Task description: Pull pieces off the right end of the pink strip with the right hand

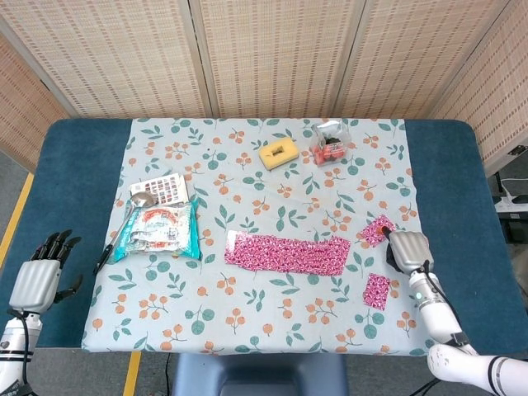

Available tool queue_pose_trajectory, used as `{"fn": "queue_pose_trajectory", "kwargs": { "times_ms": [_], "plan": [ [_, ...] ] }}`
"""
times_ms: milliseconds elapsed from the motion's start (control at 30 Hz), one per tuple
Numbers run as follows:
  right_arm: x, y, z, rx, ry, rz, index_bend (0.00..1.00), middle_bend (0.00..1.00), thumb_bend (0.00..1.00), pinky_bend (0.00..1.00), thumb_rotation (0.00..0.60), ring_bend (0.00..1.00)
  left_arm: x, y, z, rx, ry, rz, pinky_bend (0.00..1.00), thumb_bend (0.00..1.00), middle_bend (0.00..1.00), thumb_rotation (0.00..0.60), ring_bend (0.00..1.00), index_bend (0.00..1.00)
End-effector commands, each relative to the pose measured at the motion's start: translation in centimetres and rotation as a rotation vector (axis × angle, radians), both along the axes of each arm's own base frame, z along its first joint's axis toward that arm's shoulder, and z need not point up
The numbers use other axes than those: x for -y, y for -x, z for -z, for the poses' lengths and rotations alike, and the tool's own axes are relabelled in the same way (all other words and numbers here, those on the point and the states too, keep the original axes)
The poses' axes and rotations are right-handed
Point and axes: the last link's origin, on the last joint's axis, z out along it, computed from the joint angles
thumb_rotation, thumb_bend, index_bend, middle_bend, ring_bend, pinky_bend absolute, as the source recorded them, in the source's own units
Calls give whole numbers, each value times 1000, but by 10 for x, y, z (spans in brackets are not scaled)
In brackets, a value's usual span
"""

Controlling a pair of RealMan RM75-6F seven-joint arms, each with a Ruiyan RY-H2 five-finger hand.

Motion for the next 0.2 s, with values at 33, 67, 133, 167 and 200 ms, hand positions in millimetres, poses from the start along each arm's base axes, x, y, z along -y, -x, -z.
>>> {"fn": "queue_pose_trajectory", "kwargs": {
  "times_ms": [33, 67, 133, 167, 200],
  "plan": [
    [-52, -7, -37, 49, 174, -173, 242, 872, 953, 838, 600, 930, 0, 0, -1, 1, -3, -1, 238, 369, 66, 600, 64, 154],
    [-63, -1, -44, 44, 232, -213, 237, 852, 901, 814, 600, 900, 1, 0, -1, 1, -4, 1, 238, 369, 67, 600, 64, 154],
    [-74, 10, -51, 21, 315, -233, 195, 688, 658, 726, 600, 744, 1, -1, -2, 1, -8, 5, 238, 369, 67, 600, 64, 154],
    [-79, 19, -55, 1, 364, -229, 175, 609, 577, 696, 600, 675, 2, -1, -2, 0, -11, 9, 238, 369, 67, 600, 64, 154],
    [-82, 24, -58, -6, 395, -216, 137, 471, 453, 644, 600, 529, 2, -2, -2, -2, -13, 11, 238, 370, 67, 600, 64, 154]
  ]
}}
